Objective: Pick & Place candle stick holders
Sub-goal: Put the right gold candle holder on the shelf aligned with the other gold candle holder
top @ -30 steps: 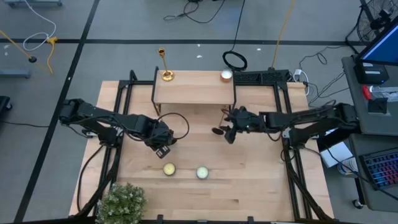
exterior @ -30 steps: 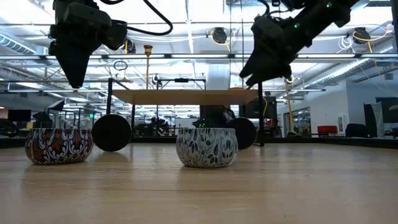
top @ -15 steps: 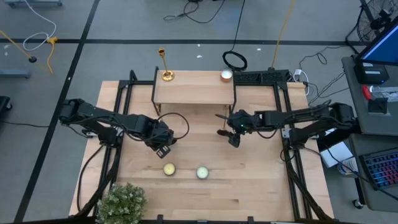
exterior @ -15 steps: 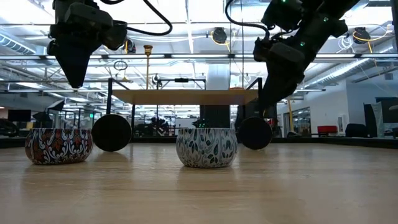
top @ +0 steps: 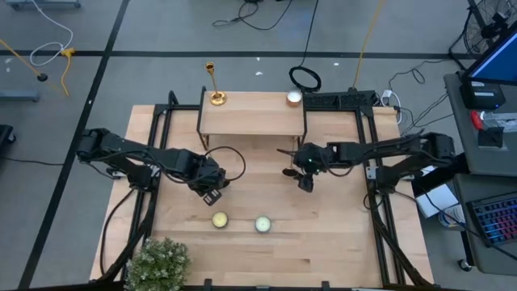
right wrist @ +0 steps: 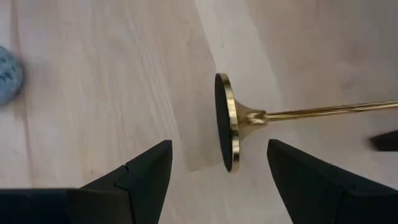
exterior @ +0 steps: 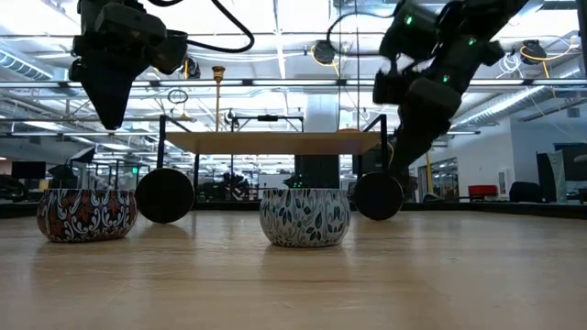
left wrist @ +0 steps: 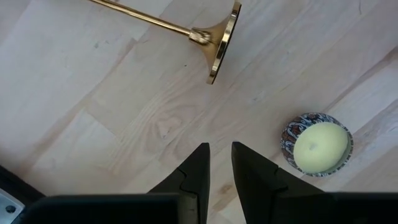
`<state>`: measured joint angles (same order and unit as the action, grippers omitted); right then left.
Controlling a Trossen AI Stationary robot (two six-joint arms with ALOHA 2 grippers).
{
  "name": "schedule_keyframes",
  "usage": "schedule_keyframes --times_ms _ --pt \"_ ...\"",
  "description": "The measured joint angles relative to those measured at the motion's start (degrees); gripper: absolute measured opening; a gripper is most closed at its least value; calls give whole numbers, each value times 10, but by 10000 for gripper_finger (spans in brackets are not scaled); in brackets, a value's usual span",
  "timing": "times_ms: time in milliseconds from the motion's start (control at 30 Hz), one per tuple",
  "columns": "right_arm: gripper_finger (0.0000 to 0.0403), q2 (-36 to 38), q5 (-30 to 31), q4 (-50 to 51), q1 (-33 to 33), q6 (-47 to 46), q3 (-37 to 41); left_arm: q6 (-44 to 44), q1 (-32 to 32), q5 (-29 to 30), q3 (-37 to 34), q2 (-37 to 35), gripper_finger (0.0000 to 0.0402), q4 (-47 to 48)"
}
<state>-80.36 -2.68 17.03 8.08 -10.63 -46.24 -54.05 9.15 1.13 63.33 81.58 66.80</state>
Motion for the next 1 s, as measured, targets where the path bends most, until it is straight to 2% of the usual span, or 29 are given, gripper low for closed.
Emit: schedule_keyframes --times_ms 167,600,733,1000 --pt "257 -39 -21 -9 15 -1 1 -8 0 0 0 0 72 -3" --pt "248 -41 -19 -48 16 -3 0 -18 0 0 0 0 72 -4" --pt "216 -41 -19 -48 16 -3 0 -17 0 0 0 0 72 -4" --pt "119 -41 -18 -48 16 -5 0 -16 0 3 0 0 72 -4"
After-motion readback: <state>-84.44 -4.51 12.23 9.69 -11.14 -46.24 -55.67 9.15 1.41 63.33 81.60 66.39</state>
